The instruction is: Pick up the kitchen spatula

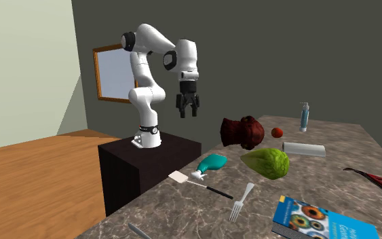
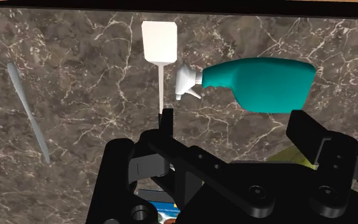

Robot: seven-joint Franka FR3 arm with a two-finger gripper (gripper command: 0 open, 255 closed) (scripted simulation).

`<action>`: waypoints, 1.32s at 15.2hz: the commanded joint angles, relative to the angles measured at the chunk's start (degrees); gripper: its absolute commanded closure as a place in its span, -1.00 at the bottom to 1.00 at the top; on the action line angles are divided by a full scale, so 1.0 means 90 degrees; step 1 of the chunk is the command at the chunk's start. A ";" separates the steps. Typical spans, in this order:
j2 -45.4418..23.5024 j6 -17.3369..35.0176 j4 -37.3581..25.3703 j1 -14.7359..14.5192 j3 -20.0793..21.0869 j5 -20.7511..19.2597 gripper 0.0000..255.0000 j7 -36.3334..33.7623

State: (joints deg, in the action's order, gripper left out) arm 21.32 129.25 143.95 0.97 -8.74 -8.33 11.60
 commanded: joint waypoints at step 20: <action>-0.5360 0.2833 -0.2714 0.0604 0.0037 0.2136 -1.00 0.2116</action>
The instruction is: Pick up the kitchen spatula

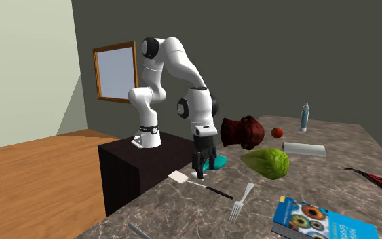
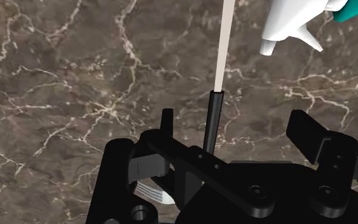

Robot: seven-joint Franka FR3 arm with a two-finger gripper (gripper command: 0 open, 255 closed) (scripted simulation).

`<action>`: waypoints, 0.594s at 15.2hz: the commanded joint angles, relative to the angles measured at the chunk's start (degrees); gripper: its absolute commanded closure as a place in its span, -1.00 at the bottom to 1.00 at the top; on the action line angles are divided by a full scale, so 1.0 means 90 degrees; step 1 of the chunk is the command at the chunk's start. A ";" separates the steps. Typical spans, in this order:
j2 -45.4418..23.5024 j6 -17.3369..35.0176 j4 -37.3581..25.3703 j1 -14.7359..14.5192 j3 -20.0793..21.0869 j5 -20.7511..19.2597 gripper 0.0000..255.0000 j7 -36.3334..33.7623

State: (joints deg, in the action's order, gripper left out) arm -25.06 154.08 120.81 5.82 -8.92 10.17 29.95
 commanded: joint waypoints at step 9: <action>-0.0767 0.0535 -0.0245 0.0191 0.0223 0.0239 -1.00 0.0207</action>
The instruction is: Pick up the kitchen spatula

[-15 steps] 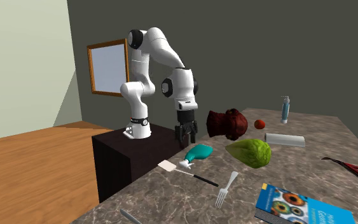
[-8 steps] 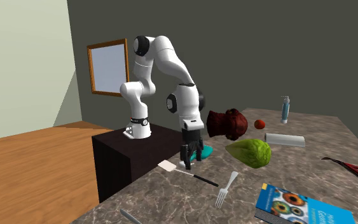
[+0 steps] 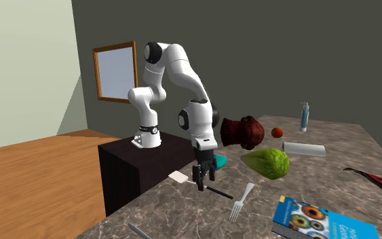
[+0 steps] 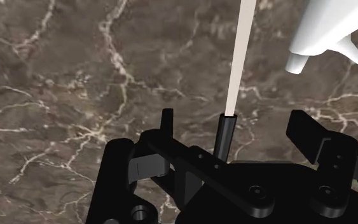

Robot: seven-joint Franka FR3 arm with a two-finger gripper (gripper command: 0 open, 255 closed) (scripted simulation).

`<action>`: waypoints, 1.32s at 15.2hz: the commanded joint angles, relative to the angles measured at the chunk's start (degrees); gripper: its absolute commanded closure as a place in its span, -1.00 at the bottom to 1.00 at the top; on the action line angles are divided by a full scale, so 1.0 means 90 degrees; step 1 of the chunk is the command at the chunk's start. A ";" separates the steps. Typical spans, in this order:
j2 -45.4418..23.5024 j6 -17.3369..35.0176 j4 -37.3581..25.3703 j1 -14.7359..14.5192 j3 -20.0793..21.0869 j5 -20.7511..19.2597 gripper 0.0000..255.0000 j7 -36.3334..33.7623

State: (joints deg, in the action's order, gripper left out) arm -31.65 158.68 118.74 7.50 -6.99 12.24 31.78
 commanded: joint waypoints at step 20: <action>0.0696 -0.0592 0.0103 -0.0157 -0.0204 -0.0209 1.00 -0.0173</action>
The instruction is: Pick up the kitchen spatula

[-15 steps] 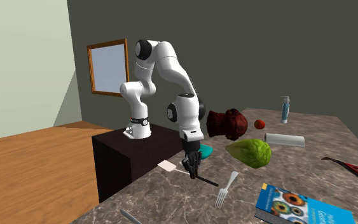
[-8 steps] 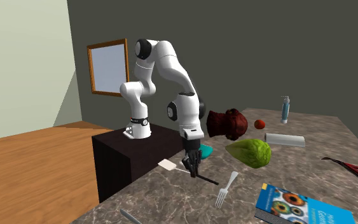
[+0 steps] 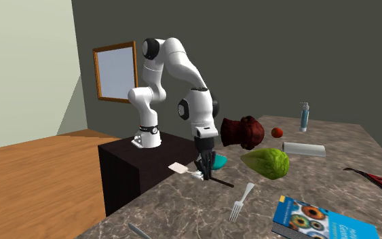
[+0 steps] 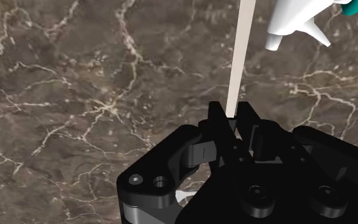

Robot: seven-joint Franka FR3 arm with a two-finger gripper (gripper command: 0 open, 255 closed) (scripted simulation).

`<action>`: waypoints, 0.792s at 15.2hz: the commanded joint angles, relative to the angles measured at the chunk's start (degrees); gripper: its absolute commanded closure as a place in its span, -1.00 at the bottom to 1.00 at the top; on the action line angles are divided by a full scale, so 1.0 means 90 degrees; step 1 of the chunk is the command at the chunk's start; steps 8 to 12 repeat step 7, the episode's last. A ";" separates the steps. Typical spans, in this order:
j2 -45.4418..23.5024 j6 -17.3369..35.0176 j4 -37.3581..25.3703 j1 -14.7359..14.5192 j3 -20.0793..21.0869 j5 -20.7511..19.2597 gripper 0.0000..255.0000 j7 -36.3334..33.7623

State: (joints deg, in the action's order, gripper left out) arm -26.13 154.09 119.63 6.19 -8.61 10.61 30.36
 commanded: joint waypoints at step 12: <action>0.0433 -0.0422 0.0010 -0.0080 -0.0118 -0.0154 1.00 -0.0113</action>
